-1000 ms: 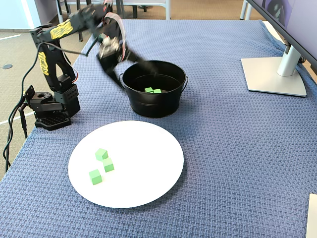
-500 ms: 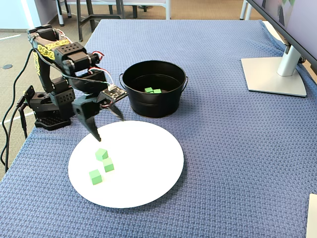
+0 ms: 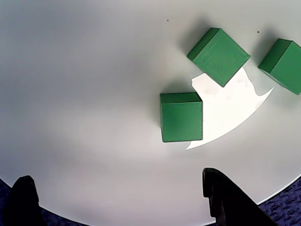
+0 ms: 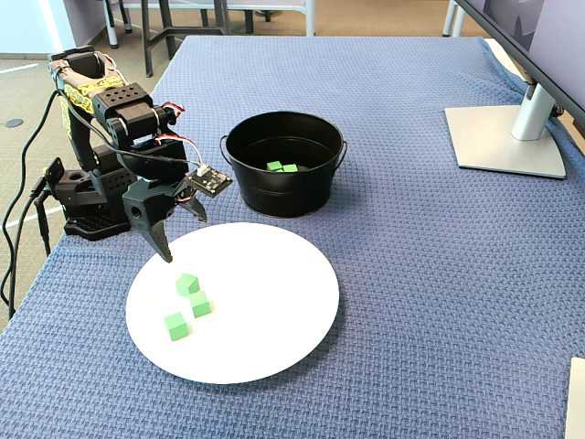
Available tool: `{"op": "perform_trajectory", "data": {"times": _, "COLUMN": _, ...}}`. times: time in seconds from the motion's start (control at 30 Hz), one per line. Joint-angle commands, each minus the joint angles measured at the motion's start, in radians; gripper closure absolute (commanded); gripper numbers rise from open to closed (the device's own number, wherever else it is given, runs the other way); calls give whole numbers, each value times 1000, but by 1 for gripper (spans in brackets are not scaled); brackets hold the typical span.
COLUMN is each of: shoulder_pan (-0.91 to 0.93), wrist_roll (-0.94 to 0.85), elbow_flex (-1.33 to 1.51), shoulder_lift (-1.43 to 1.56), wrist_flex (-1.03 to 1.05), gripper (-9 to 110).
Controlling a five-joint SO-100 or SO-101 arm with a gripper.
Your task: Pick up the green cubes from the white plate and place them in the black recipient
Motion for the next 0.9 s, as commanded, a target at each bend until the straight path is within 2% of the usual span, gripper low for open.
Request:
{"op": "perform_trajectory", "data": {"times": 0.0, "shoulder_pan": 3, "wrist_roll": 2, "elbow_flex": -2, "shoulder_lift": -8, "wrist_flex": -41, "gripper": 61}}
{"op": "perform_trajectory", "data": {"times": 0.87, "shoulder_pan": 31, "wrist_roll": -40, "elbow_flex": 31, "shoulder_lift": -169, "wrist_flex": -227, "gripper": 61}}
